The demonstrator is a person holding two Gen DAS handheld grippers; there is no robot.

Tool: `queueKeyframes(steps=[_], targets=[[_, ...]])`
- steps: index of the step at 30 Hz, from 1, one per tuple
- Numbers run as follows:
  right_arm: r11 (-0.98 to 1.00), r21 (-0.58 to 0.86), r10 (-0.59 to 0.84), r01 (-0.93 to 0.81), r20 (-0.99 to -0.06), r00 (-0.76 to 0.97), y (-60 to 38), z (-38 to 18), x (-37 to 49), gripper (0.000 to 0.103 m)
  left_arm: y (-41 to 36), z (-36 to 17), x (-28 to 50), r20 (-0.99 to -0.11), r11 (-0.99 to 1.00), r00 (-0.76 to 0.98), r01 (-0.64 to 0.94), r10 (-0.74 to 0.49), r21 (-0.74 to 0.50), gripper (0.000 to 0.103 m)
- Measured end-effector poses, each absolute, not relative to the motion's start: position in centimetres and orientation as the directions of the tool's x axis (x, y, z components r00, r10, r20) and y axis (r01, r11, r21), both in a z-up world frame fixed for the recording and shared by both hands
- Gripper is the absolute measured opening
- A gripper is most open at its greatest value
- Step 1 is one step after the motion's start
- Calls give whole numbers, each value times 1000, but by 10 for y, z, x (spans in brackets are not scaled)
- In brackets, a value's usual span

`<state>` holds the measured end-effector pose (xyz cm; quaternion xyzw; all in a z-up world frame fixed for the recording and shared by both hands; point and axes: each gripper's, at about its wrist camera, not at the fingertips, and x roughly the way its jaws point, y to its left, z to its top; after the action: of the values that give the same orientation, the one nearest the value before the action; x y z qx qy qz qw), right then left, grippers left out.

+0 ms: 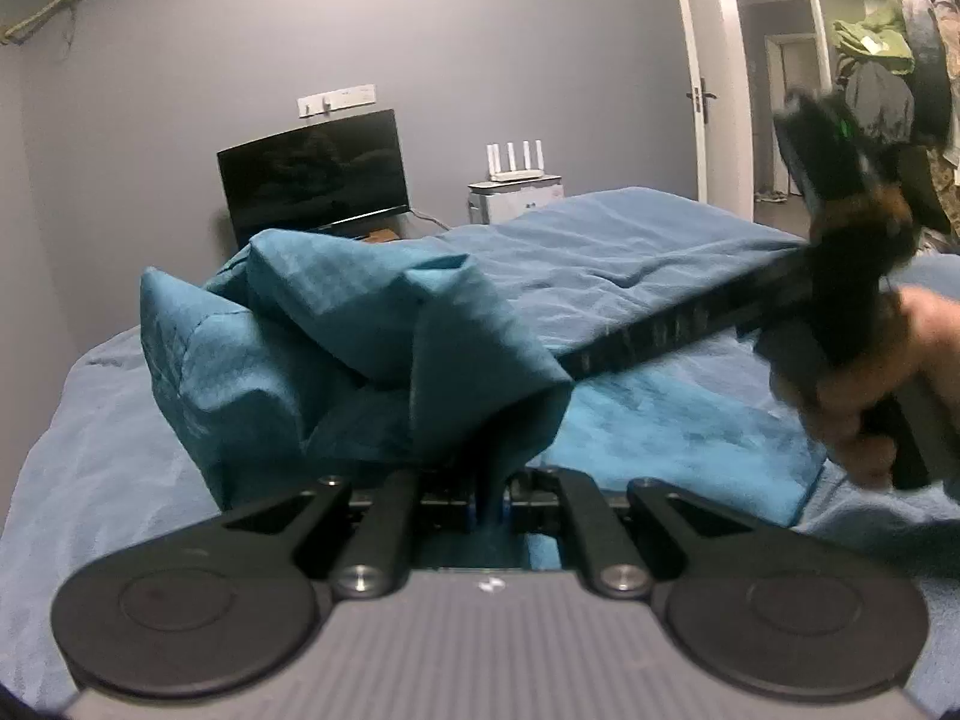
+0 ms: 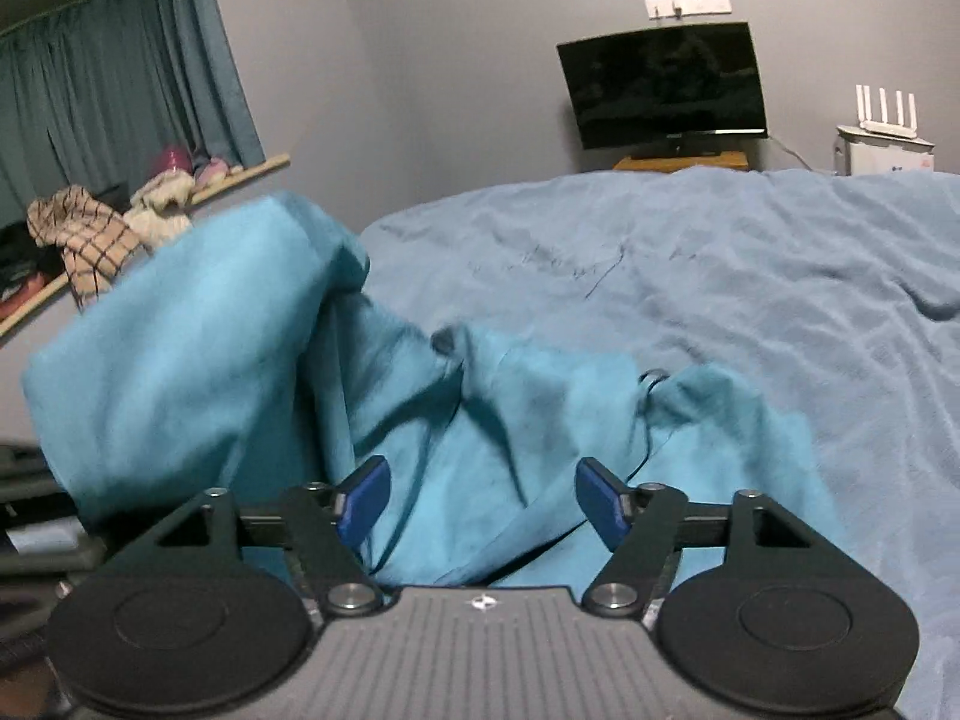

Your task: Fold large clothes

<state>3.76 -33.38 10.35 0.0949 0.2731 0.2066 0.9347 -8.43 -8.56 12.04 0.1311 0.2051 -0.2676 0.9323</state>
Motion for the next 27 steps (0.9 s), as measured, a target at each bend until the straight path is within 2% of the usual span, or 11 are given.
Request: queueKeyframes(steps=[7, 9, 11, 16, 19, 21, 22, 23, 27], targets=[[783, 481, 589, -394, -371, 718, -375, 134, 53, 88, -99, 113, -86, -464, 803, 763, 573, -450, 164, 0], [709, 545, 674, -446, -340, 656, -374, 142, 64, 96, -100, 111, -87, -468, 788, 757, 588, -457, 181, 0], [643, 579, 747, -501, -329, 578, -365, 148, 79, 99, -107, 107, -89, -471, 771, 751, 603, -463, 203, 0], [628, 520, 779, -579, -422, 464, -323, 159, 116, 99, -124, 98, -92, -482, 732, 735, 636, -477, 245, 0], [689, 409, 714, -599, -527, 461, -296, 167, 137, 99, -133, 95, -94, -487, 706, 727, 653, -484, 273, 0], [747, 286, 630, -600, -593, 501, -276, 169, 143, 80, -140, 94, -96, -489, 691, 720, 665, -492, 285, 0], [757, 239, 604, -608, -611, 512, -272, 169, 145, 53, -142, 94, -96, -486, 686, 720, 667, -495, 290, 0], [751, 212, 600, -625, -614, 513, -271, 168, 145, 20, -145, 94, -96, -485, 684, 719, 669, -497, 292, 0], [746, 68, 581, -662, -552, 598, -290, 170, 121, 10, -156, 98, -98, -479, 669, 699, 692, -531, 269, 0]])
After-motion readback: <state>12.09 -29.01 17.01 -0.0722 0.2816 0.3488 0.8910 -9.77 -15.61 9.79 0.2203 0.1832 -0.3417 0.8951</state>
